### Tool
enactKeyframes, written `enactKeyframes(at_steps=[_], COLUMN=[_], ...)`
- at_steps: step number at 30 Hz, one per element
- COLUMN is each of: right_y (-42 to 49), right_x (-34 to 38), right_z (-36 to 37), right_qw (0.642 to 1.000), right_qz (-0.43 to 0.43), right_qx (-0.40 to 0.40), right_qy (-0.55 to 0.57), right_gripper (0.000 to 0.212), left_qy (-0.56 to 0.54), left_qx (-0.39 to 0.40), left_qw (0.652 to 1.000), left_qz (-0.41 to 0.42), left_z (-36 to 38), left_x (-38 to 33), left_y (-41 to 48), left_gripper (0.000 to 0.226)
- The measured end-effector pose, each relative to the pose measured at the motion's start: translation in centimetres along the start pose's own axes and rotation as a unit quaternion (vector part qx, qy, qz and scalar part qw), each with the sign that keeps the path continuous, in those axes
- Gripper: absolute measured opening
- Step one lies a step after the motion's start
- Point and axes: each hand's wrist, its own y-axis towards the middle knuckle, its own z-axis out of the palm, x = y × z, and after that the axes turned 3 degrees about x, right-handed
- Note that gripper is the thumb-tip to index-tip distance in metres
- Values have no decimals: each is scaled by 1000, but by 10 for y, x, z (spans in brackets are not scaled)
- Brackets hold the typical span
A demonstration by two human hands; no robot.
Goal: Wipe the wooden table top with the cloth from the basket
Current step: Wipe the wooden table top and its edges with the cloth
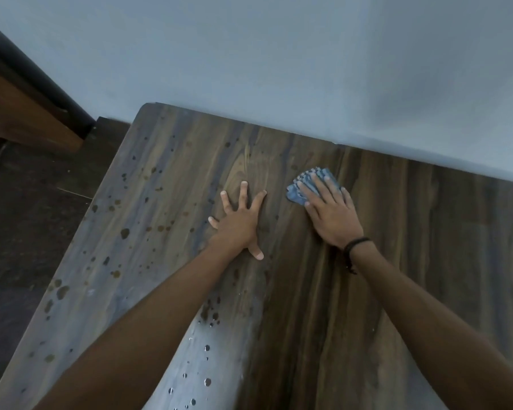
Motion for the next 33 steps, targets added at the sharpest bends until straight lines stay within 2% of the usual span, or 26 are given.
enactKeyframes(at_steps=[2, 6, 8, 10, 12, 13, 17, 18, 21, 22, 25, 26, 30, 33], right_y=[29, 85, 78, 55, 45, 50, 69, 70, 76, 81, 92, 90, 41, -34], right_x=[-19, -36, -13, 4, -3, -13, -24, -12, 3, -2, -4, 6, 48, 59], right_z=[-10, -34, -23, -8, -6, -14, -28, -25, -20, -24, -32, -27, 5, 28], right_qw=[1000, 985, 978, 984, 995, 996, 969, 973, 995, 996, 983, 981, 997, 997], right_qz=[8, 153, 186, 156, 91, 85, 226, 214, 88, 78, 168, 175, 67, 57], right_qx=[-14, -46, -66, -67, -38, -30, -46, -46, -27, -19, -21, -24, -13, -19], right_qy=[-10, 67, 72, 59, 31, 30, 85, 77, 42, 39, 78, 78, 44, 46], right_gripper=[51, 54, 55, 54, 52, 52, 55, 55, 53, 52, 54, 55, 54, 54], left_qy=[1, 11, 12, 9, 8, 10, 10, 11, 10, 9, 5, 4, -3, -26], left_qx=[4, 8, 7, 10, 11, 12, 25, 24, 20, 21, 23, 20, -4, -40], left_qw=[1000, 1000, 1000, 1000, 1000, 1000, 1000, 1000, 1000, 1000, 1000, 1000, 1000, 998], left_qz=[-7, -6, -4, -4, -4, -4, -7, -5, -6, -5, -5, -4, 22, 29], left_z=[-1, -1, -1, -2, -4, -5, -3, -3, -6, -7, -7, -6, -2, 1], left_x=[-3, 1, 3, 1, 0, 1, 1, 2, 1, 0, -1, 0, 8, 27], left_y=[2, 2, -1, -1, 1, 1, 1, 1, 0, 0, -2, -2, -6, -13], left_gripper=[151, 151, 150, 150, 150, 150, 150, 150, 150, 150, 151, 151, 148, 150])
